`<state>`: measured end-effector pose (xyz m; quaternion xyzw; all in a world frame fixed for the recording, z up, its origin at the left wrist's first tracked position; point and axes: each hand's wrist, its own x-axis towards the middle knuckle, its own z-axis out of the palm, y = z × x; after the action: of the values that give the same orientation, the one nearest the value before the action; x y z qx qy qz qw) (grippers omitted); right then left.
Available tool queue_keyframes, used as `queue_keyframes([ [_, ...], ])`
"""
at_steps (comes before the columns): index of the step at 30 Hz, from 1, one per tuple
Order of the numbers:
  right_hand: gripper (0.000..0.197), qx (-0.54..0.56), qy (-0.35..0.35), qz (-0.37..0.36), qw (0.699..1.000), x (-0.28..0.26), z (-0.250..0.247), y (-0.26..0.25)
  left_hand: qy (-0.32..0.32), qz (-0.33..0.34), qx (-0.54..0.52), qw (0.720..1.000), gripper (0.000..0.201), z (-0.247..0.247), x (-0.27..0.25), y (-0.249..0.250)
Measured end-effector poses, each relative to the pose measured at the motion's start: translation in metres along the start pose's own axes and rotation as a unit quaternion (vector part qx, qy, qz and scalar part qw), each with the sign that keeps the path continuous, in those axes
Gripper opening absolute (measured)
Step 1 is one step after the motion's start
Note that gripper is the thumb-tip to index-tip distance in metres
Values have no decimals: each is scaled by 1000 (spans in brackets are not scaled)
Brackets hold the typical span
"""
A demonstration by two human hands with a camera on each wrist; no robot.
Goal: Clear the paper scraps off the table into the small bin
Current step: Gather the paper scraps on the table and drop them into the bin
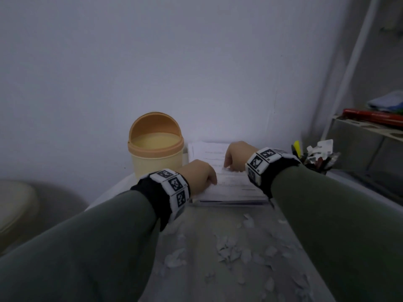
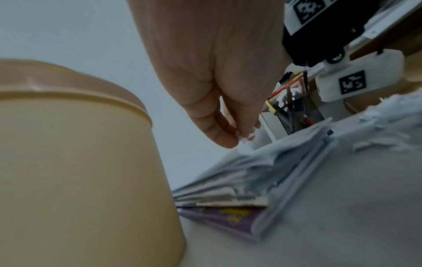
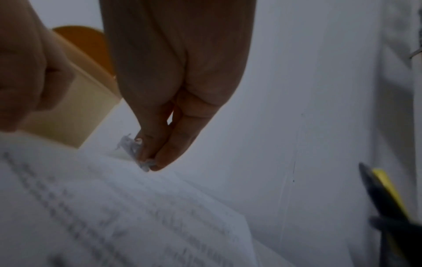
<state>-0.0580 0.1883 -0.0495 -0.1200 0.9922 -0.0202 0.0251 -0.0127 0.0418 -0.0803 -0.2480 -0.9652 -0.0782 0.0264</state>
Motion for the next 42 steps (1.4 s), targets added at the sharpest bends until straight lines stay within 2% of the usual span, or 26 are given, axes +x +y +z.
queue_keyframes([
  [4,20,72,94,-11,993,-13,-32,-5,111,-23,-19,993,29,-37,-12,-6],
  [8,17,168,150,-36,974,-16,-55,-30,242,-80,-61,965,25,-76,-26,-22],
  [11,17,189,176,-74,963,-16,-62,-57,288,-123,-77,947,22,-91,-34,-38],
  [16,24,193,192,-112,956,-10,-59,-98,281,-154,-54,946,22,-91,-42,-59],
  [22,24,121,167,-128,970,5,-43,-131,247,-182,-29,952,27,-81,-45,-79],
  [27,40,83,122,-137,979,10,-33,-137,222,-181,-35,957,37,-77,-54,-86],
  [34,33,135,162,-113,971,-23,-54,-108,229,-156,-63,959,38,-92,-63,-53],
  [38,31,129,149,-53,979,-57,-68,-68,208,-119,-75,968,32,-101,-62,-5],
  [42,33,79,118,4,990,-107,-73,-16,149,-56,-46,986,35,-99,-59,56],
])
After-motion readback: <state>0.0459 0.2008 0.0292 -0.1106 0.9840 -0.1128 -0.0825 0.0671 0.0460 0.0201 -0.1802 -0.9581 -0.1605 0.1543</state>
